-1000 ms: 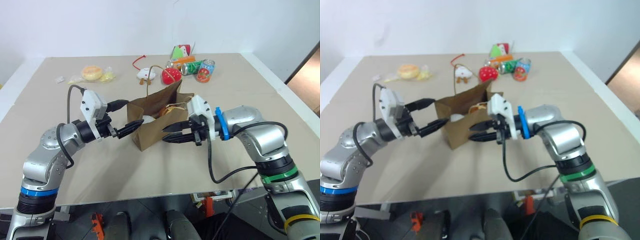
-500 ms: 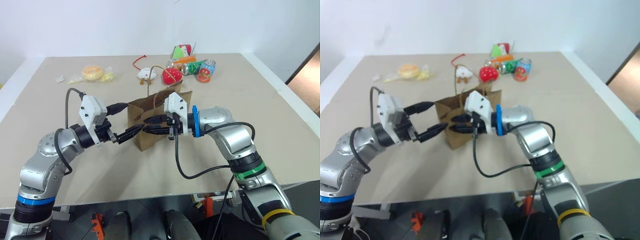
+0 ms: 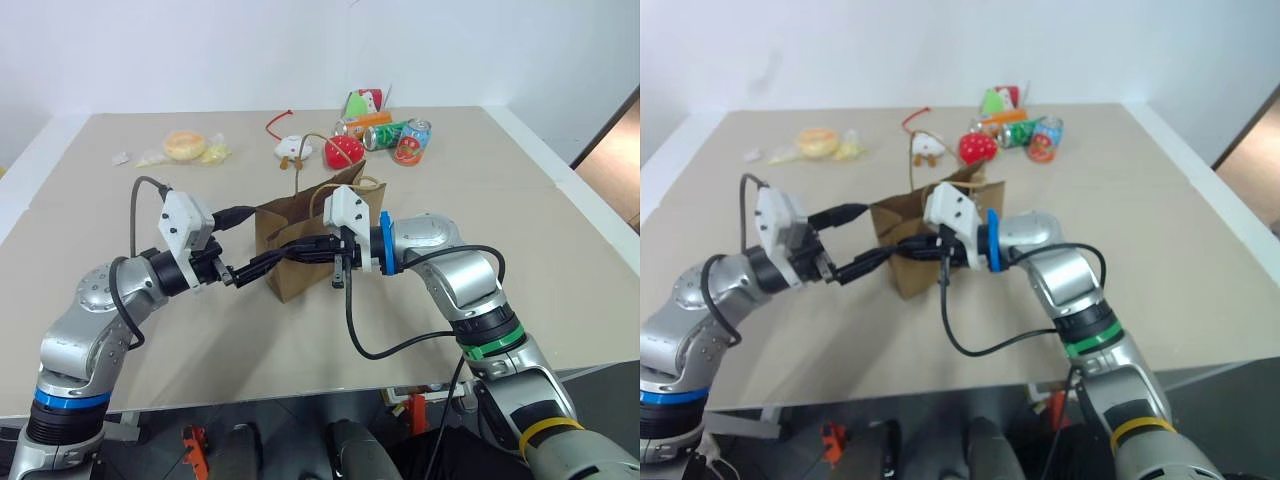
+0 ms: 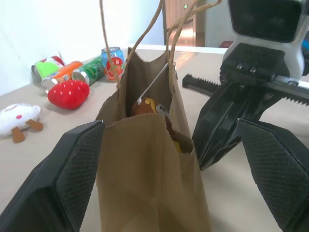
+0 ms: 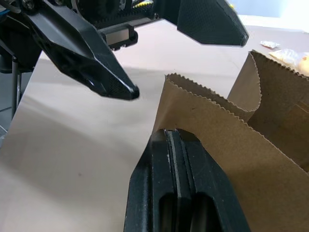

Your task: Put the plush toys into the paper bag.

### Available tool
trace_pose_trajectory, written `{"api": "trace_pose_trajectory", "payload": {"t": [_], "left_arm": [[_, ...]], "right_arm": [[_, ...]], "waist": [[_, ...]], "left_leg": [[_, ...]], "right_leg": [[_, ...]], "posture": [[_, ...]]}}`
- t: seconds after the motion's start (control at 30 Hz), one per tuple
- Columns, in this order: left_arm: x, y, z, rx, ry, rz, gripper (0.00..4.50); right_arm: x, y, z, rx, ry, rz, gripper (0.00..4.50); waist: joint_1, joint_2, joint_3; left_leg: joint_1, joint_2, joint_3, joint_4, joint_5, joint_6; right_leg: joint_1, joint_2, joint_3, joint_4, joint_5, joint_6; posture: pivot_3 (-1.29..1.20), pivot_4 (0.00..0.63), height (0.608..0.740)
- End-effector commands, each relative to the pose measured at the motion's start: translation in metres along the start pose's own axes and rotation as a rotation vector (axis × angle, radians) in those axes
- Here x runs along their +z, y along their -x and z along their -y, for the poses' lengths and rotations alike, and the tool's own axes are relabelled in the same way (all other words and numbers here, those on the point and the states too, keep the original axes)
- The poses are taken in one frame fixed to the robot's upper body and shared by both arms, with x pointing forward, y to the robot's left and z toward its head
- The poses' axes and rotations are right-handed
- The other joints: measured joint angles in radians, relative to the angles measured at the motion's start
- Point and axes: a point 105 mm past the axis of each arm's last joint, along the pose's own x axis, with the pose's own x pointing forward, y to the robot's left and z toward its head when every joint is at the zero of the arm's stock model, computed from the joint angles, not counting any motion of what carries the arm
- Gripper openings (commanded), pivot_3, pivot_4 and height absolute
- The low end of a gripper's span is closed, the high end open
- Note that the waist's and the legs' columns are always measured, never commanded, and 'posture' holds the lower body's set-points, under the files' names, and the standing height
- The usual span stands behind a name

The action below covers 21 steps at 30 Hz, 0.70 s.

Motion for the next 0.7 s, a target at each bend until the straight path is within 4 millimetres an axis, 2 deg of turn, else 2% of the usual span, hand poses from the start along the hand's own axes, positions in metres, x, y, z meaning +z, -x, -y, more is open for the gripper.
{"api": "trace_pose_trajectory", "payload": {"t": [0.03,0.17,0.33,0.7], "left_arm": [[0.003,-0.009,-0.013,0.051,-0.025,0.027,4.5],[0.001,-0.017,-0.013,0.036,0.049,0.052,4.5],[-0.002,-0.021,-0.008,0.007,0.043,0.042,4.5],[-0.003,-0.025,-0.02,0.002,-0.116,0.037,4.5]], "right_arm": [[0.008,-0.001,0.001,-0.004,0.057,0.008,0.1],[0.007,-0.001,0.001,-0.013,0.064,0.005,0.1],[0.007,0.001,0.002,-0.028,0.068,0.0,0.1],[0.005,0.003,0.003,-0.039,0.073,-0.009,0.1]], "waist": [[0.0,0.0,0.0],[0.001,0.0,0.0],[0.0,0.0,0.0],[0.001,0.0,0.0]], "left_leg": [[0.0,0.0,0.0,0.0,0.0,0.0],[0.0,0.0,0.0,0.0,0.0,0.0],[0.0,0.0,0.0,-0.001,0.0,0.0],[0.0,0.0,0.0,0.0,0.0,0.0]], "right_leg": [[0.0,0.0,0.0,0.0,0.0,0.0],[0.0,0.0,0.0,0.0,0.0,0.0],[0.0,0.0,0.0,0.0,0.0,0.0],[0.0,0.0,0.0,0.0,0.0,0.0]], "posture": [[0.0,0.15,0.74],[0.0,0.15,0.74],[0.0,0.15,0.74],[0.0,0.15,0.74]]}}
